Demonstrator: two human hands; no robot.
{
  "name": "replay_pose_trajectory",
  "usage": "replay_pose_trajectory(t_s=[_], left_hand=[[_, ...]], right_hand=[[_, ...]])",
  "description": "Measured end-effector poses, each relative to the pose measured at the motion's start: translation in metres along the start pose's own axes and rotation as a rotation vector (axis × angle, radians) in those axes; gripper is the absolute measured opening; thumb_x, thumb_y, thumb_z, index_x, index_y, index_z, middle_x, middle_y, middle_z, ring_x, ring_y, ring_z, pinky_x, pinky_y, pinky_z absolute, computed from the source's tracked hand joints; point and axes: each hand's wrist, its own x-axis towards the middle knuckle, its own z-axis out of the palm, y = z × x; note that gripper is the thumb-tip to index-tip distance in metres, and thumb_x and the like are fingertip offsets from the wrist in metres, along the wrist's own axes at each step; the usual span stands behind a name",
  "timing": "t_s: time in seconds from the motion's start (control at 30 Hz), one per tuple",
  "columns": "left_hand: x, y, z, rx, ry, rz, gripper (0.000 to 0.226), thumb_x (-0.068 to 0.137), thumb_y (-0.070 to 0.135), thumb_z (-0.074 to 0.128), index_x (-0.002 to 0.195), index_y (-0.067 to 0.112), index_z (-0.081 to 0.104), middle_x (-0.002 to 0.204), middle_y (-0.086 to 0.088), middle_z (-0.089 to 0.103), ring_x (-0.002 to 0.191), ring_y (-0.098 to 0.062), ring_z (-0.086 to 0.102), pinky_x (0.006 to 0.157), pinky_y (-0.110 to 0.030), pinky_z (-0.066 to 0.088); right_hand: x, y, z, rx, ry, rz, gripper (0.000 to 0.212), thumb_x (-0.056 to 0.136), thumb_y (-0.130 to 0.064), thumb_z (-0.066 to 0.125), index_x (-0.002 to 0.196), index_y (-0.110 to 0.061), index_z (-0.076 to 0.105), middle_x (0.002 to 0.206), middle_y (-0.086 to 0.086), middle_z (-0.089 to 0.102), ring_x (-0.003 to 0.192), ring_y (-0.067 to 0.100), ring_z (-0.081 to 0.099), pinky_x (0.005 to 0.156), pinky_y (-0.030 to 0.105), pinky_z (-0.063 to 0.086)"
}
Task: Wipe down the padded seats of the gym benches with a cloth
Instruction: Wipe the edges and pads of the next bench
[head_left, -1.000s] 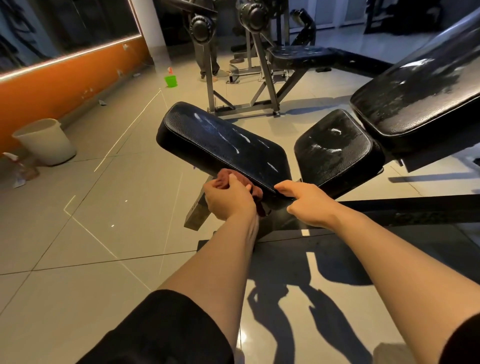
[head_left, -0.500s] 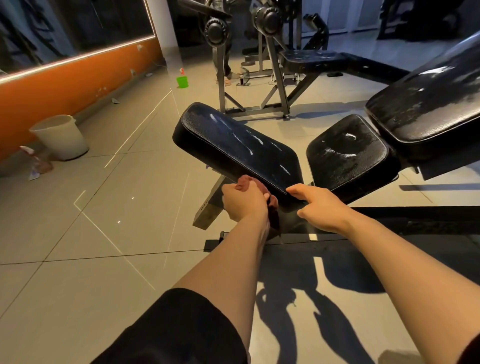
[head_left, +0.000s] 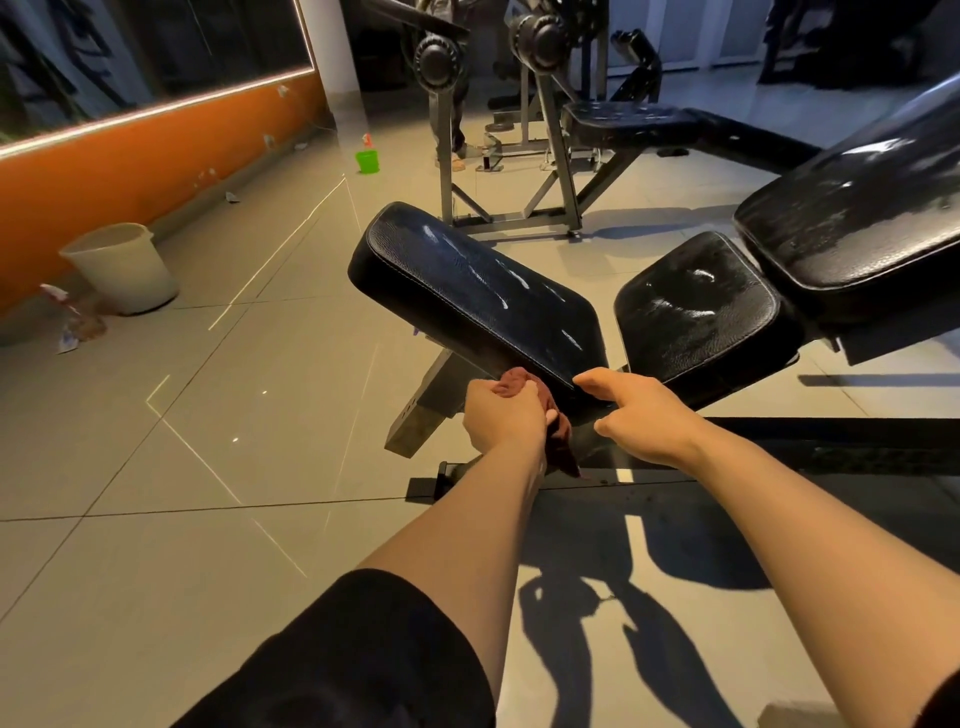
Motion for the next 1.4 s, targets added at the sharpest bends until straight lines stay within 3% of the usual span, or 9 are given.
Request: replay_pose_trajectory(t_s=[0.2, 0.4, 0.47, 0.53, 0.7, 0.83, 1.0, 1.2, 1.4], left_hand=[[0.002, 0.014, -0.003, -0.13, 0.15, 0.148, 0.018, 0.089, 0.026, 0.066, 0.094, 0.022, 0.049, 0.102, -0.004, 0.061, 0.085, -0.022, 0.067, 0.074, -0.038, 0.06], [0.01, 0.002, -0.009, -0.064, -0.097, -0.085, 0.015, 0.087, 0.016, 0.068, 0.097, 0.007, 0.06, 0.088, -0.01, 0.065, 0.07, -0.018, 0.065, 0.064, -0.026, 0.059], [0.01, 0.001, -0.011, -0.042, -0.072, -0.127, 0.013, 0.084, 0.017, 0.068, 0.093, 0.011, 0.062, 0.09, -0.012, 0.067, 0.078, -0.025, 0.067, 0.073, -0.038, 0.06], [0.006, 0.006, -0.01, -0.106, 0.015, -0.044, 0.009, 0.08, 0.023, 0.061, 0.087, 0.022, 0.056, 0.088, -0.009, 0.065, 0.079, -0.03, 0.068, 0.072, -0.048, 0.059], [0.001, 0.029, -0.016, -0.219, 0.239, 0.222, 0.02, 0.094, 0.039, 0.044, 0.094, 0.02, 0.05, 0.098, 0.002, 0.051, 0.092, -0.023, 0.058, 0.081, -0.042, 0.055], [-0.001, 0.012, -0.012, 0.008, 0.162, 0.316, 0.008, 0.095, 0.016, 0.054, 0.094, 0.022, 0.049, 0.114, -0.002, 0.051, 0.096, -0.022, 0.059, 0.08, -0.037, 0.058], [0.012, -0.014, -0.008, 0.11, -0.165, 0.059, 0.011, 0.082, 0.005, 0.054, 0.087, 0.015, 0.049, 0.105, -0.021, 0.061, 0.081, -0.028, 0.065, 0.057, -0.03, 0.056], [0.011, 0.029, -0.014, -0.25, 0.247, 0.232, 0.018, 0.098, 0.018, 0.045, 0.09, 0.031, 0.034, 0.11, 0.003, 0.039, 0.092, -0.032, 0.064, 0.073, -0.046, 0.059], [-0.006, 0.009, -0.011, -0.062, 0.008, 0.233, 0.026, 0.091, 0.011, 0.058, 0.081, 0.031, 0.044, 0.106, 0.0, 0.05, 0.084, -0.024, 0.065, 0.066, -0.034, 0.06]], right_hand=[[0.002, 0.001, 0.001, -0.017, 0.001, 0.012, 0.067, 0.086, 0.008, 0.049, 0.144, -0.025, 0.041, 0.146, 0.001, 0.047, 0.136, 0.019, 0.042, 0.108, 0.035, 0.038], [0.001, 0.001, 0.001, -0.017, 0.001, 0.007, 0.066, 0.087, 0.009, 0.049, 0.144, -0.023, 0.041, 0.146, 0.002, 0.047, 0.136, 0.019, 0.041, 0.108, 0.034, 0.036], [0.001, 0.0, 0.002, -0.032, 0.002, 0.003, 0.066, 0.087, 0.008, 0.05, 0.145, -0.023, 0.041, 0.146, 0.002, 0.047, 0.136, 0.019, 0.041, 0.108, 0.034, 0.036], [0.001, -0.001, 0.002, -0.039, 0.006, 0.003, 0.067, 0.086, 0.007, 0.05, 0.145, -0.024, 0.041, 0.147, 0.002, 0.046, 0.136, 0.019, 0.041, 0.109, 0.035, 0.037], [0.001, -0.001, 0.002, -0.04, 0.019, 0.005, 0.065, 0.087, 0.006, 0.049, 0.145, -0.024, 0.041, 0.145, 0.002, 0.048, 0.135, 0.021, 0.043, 0.109, 0.038, 0.039], [0.001, -0.001, 0.002, -0.035, 0.022, 0.006, 0.064, 0.088, 0.007, 0.049, 0.144, -0.023, 0.042, 0.144, 0.002, 0.049, 0.134, 0.021, 0.044, 0.107, 0.038, 0.04], [0.002, -0.002, 0.002, -0.048, 0.03, 0.002, 0.065, 0.086, 0.006, 0.052, 0.143, -0.023, 0.043, 0.144, 0.002, 0.05, 0.134, 0.019, 0.044, 0.108, 0.036, 0.039], [0.003, -0.002, 0.002, -0.045, 0.032, -0.001, 0.063, 0.088, 0.005, 0.052, 0.144, -0.023, 0.043, 0.144, 0.002, 0.049, 0.134, 0.02, 0.044, 0.107, 0.036, 0.039], [0.003, -0.001, 0.002, -0.052, 0.035, -0.006, 0.063, 0.087, 0.005, 0.053, 0.143, -0.023, 0.043, 0.144, 0.001, 0.049, 0.134, 0.019, 0.044, 0.106, 0.035, 0.039]])
